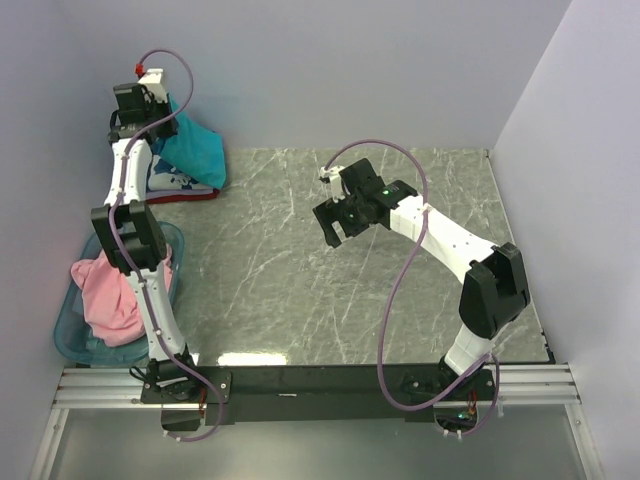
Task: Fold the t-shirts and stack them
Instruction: Neatly place the folded tshirt to the corner, then reset both grippers
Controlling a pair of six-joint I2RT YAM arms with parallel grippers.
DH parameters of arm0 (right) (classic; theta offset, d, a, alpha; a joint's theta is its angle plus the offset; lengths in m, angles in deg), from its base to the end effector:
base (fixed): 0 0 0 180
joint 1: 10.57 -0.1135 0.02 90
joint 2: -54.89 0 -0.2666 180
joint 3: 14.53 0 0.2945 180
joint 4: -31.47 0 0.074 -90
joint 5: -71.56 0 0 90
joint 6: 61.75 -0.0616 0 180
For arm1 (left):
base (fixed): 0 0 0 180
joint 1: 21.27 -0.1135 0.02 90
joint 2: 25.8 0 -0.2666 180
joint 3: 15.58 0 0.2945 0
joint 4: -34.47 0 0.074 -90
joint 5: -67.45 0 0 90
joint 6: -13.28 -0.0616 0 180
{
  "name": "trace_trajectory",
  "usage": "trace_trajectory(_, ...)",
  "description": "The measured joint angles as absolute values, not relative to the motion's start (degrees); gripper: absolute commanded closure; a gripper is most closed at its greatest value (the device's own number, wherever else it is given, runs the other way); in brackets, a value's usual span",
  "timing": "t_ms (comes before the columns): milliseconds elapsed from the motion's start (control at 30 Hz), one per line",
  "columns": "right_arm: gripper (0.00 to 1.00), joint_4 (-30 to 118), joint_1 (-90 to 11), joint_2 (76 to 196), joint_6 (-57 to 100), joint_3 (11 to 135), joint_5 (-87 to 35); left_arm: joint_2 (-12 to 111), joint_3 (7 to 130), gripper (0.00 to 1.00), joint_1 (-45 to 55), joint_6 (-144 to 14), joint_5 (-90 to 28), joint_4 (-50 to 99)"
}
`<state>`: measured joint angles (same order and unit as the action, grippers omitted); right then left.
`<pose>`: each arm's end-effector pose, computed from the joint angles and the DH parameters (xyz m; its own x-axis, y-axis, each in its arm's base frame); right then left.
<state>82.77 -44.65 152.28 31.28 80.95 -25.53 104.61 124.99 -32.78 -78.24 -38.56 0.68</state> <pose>0.3515 0.2470 0.2599 -0.6297 -0.4894 -0.6033 -0.6515 0.7557 0.0671 0.5960 0.1040 0.3151 -0.3911 -0.0536 -0.9188 0.0662 0.9941 -0.0862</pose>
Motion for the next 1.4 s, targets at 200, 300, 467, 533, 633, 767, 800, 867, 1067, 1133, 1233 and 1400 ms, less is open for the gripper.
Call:
trace_trajectory(200, 0.02, 82.8, -44.7, 152.5, 31.3, 80.9, -25.6, 107.8, 126.1, 1.00, -35.8, -80.9, -39.4, 0.6)
trace_trajectory(300, 0.02, 82.9, -44.7, 152.8, 31.3, 80.9, -25.6, 108.7, 126.1, 1.00, -37.1, -82.0, -39.9, 0.5)
trace_trajectory(467, 0.02, 82.9, -44.7, 153.1, 31.3, 80.9, -25.6, 110.2, 126.5, 1.00, -38.6, -83.2, -40.9, 0.8)
trace_trajectory(533, 0.02, 82.9, -44.7, 153.4, 31.3, 80.9, -25.6, 111.3, 127.4, 1.00, -39.0, -83.5, -41.2, 1.1)
trace_trajectory(633, 0.02, 83.1, -44.7, 154.4, 31.3, 80.9, -25.5, 112.5, 127.6, 0.99, -39.4, -84.3, -41.3, 1.6)
trace_trajectory(767, 0.02, 83.9, -44.7, 156.0, 31.3, 81.9, -25.6, 113.4, 127.6, 0.69, -39.7, -85.4, -41.0, 2.5)
trace_trajectory(800, 0.02, 84.1, -44.7, 156.3, 31.3, 82.2, -25.6, 113.5, 127.6, 0.58, -39.8, -85.8, -40.7, 2.8)
trace_trajectory(867, 0.02, 84.7, -44.7, 156.5, 31.3, 82.7, -25.4, 113.8, 127.7, 0.38, -39.9, -86.5, -39.9, 3.5)
trace_trajectory(1067, 0.02, 85.1, -44.3, 155.9, 32.0, 84.1, -24.9, 114.6, 133.2, 0.11, -40.4, -87.1, -36.0, 2.9)
trace_trajectory(1133, 0.02, 85.2, -43.4, 155.1, 32.3, 84.1, -25.0, 113.5, 133.6, 0.04, -40.4, -88.0, -34.9, 2.9)
trace_trajectory(1233, 0.02, 85.3, -40.4, 152.7, 32.4, 84.1, -25.5, 110.6, 133.5, 0.01, -40.5, -88.5, -34.1, 0.9)
trace_trajectory(1400, 0.02, 85.5, -33.1, 148.2, 32.2, 84.4, -28.7, 100.9, 130.6, 0.01, -40.4, -88.0, -35.4, -5.9)
